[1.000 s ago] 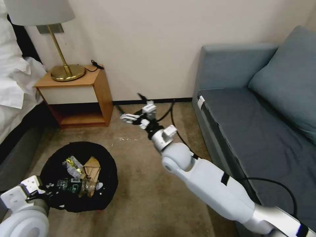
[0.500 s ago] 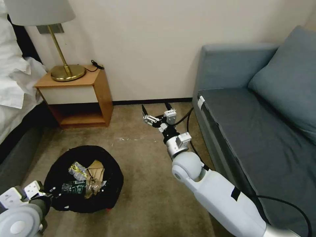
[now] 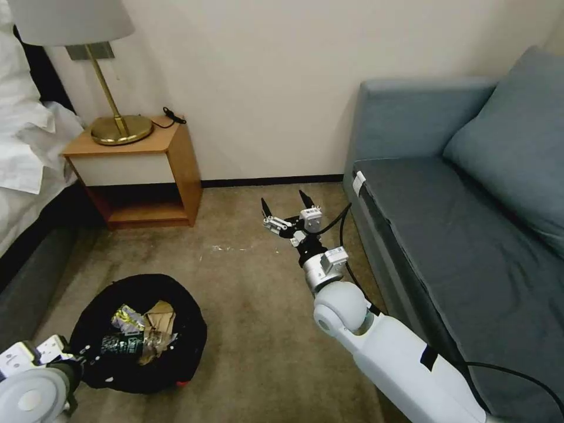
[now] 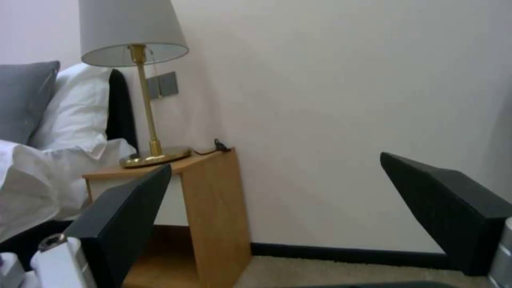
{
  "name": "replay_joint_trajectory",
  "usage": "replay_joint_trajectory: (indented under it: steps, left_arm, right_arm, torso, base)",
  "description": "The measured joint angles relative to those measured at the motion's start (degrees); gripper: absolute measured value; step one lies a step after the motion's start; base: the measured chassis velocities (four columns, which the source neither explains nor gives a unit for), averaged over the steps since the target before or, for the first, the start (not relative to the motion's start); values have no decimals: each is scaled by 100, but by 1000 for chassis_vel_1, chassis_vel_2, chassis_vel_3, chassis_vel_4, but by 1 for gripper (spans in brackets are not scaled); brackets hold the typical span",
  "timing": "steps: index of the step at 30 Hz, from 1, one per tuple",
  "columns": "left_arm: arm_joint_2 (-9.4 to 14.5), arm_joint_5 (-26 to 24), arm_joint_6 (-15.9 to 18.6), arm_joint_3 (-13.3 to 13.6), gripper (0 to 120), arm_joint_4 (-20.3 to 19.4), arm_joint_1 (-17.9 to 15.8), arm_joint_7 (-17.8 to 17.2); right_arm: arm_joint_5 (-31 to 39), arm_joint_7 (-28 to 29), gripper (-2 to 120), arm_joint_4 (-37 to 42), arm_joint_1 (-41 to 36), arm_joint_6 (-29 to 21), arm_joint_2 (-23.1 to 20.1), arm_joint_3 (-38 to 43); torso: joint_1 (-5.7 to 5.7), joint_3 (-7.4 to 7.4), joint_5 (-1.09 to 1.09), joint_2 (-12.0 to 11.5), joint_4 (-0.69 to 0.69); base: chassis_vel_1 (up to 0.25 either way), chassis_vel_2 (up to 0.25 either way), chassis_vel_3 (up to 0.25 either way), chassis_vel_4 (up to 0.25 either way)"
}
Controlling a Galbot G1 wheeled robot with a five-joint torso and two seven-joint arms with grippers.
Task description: Pick up the trash bin, then pick up the garbage on the floor and place it into the trash bin.
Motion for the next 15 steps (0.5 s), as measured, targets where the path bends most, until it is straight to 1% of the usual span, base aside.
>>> replay_joint_trajectory:
  steps: [7, 13, 14, 15]
  left_arm:
    - [-1, -37, -2, 97, 1, 161, -79, 5]
    - [-13, -37, -4, 134, 1, 289, -109, 76]
    - [-23, -28, -7, 134, 10, 314, -120, 115]
    - [-35, -19, -8, 134, 14, 325, -129, 146]
  right_arm:
    - [-9, -72, 100, -32, 2, 13, -29, -2]
    - [-27, -152, 100, -66, -10, 54, -71, -4]
    - [-40, -179, 100, -87, -19, 77, -90, -4]
    - [-52, -201, 100, -104, -24, 94, -108, -5]
  torso:
    - [0, 0, 0, 0, 0]
    - [0, 0, 0, 0, 0]
    - [0, 0, 0, 0, 0]
    - [0, 0, 1, 0, 0]
  base:
    - [0, 0, 0, 0]
    - [0, 0, 0, 0]
    - [0, 0, 0, 0]
    - [0, 0, 0, 0]
